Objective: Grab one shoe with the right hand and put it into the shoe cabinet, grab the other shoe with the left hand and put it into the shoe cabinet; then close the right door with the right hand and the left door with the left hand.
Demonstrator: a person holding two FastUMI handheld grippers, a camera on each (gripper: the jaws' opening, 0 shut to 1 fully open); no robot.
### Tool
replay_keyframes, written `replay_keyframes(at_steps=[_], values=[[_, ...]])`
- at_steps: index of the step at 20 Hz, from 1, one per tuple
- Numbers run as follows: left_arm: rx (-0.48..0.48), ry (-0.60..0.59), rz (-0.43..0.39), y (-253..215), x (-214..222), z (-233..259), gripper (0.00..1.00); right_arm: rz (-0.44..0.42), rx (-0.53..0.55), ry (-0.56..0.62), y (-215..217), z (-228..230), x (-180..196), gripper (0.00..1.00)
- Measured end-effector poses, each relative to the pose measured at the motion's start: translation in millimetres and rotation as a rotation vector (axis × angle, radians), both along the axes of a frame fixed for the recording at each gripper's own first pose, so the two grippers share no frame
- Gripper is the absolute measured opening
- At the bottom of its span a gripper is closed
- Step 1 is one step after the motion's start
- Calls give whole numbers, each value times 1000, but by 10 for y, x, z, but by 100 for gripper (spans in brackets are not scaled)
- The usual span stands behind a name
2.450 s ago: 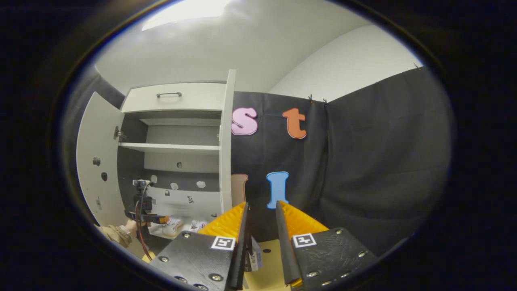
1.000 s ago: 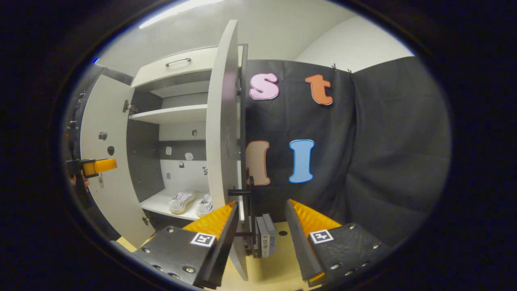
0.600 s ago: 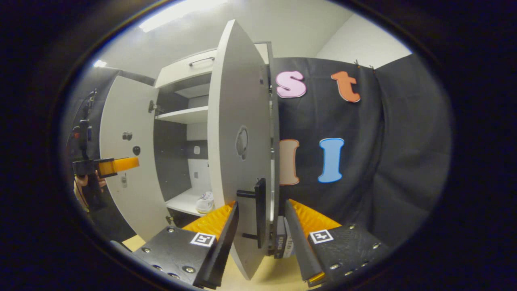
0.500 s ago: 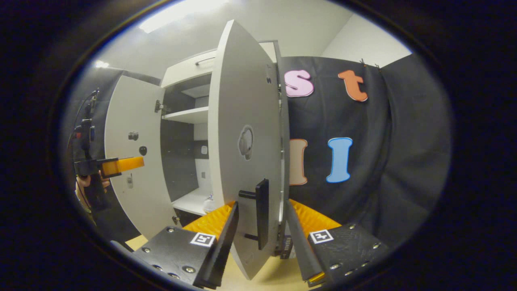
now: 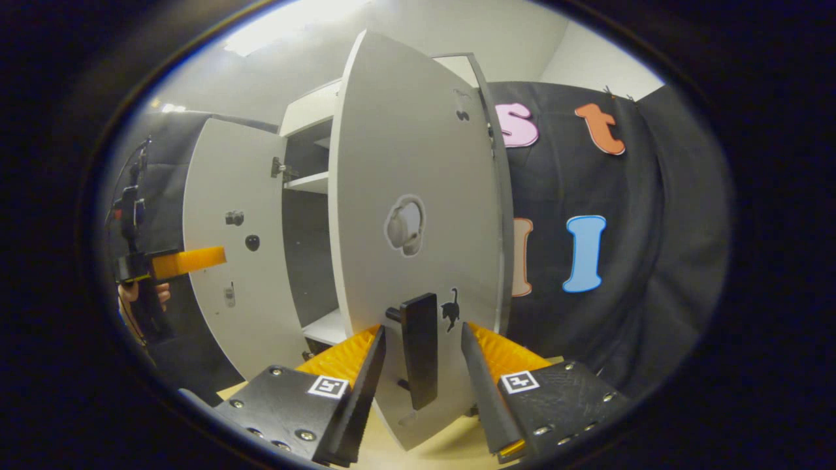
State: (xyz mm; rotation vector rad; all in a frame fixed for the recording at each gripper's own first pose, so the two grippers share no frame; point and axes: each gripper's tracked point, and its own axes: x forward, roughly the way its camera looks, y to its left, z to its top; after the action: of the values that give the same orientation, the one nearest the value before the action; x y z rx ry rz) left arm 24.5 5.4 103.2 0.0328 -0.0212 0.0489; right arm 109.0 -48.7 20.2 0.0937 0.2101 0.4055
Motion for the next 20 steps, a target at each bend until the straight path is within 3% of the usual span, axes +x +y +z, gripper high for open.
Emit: replay_keyframes(at_steps=[5,6,8,10,14,20], values=[[36,-25,69,209,-233,120,93,85,4,23,448,-96,73,70],[39,-28,86,281,-286,128,93,95,-3,25,539,-133,84,64],[34,-35,116,406,-388,159,89,112,-12,22,676,-145,109,63],[22,-45,148,543,-475,195,93,129,-6,24,786,-155,125,63],[5,-62,216,837,-606,224,90,138,2,26,886,-143,128,64],[3,-58,314,1285,-673,144,93,111,7,20,819,-101,124,63]])
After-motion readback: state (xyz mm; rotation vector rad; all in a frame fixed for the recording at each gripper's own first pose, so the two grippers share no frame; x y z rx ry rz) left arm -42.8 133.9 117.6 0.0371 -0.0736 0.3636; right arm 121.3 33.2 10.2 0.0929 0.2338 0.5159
